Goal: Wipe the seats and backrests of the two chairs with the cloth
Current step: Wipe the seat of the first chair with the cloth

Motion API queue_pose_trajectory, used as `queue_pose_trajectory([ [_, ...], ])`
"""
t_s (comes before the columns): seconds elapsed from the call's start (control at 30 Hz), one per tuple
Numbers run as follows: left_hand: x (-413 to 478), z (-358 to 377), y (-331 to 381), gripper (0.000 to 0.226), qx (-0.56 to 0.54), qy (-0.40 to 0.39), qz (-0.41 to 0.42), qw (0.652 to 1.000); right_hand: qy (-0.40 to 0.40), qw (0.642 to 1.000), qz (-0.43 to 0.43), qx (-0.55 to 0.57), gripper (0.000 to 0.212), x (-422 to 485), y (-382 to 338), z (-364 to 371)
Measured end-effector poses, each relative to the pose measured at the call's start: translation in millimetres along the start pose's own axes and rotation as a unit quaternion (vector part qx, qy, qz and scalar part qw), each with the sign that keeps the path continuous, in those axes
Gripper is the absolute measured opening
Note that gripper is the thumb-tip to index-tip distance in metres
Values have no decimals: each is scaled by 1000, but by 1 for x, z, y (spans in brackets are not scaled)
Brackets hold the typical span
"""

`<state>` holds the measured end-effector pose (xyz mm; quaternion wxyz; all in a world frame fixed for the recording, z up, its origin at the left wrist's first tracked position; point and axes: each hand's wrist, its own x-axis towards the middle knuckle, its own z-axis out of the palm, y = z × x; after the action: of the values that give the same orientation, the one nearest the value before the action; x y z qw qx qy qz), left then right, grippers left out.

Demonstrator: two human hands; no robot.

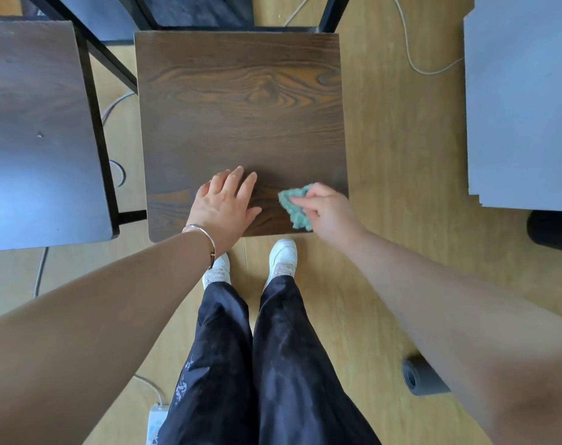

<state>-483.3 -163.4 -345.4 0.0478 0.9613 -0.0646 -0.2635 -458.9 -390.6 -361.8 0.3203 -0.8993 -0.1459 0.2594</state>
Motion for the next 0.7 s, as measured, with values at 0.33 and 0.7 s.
queue_pose_trajectory([
  [0.33,80,-40,-2,67,2,62,-7,998,128,975,124,134,31,183,22,-136],
  [0.7,139,-70,6,66,-25,85,-15,996,113,955,164,217,22,240,19,-143],
])
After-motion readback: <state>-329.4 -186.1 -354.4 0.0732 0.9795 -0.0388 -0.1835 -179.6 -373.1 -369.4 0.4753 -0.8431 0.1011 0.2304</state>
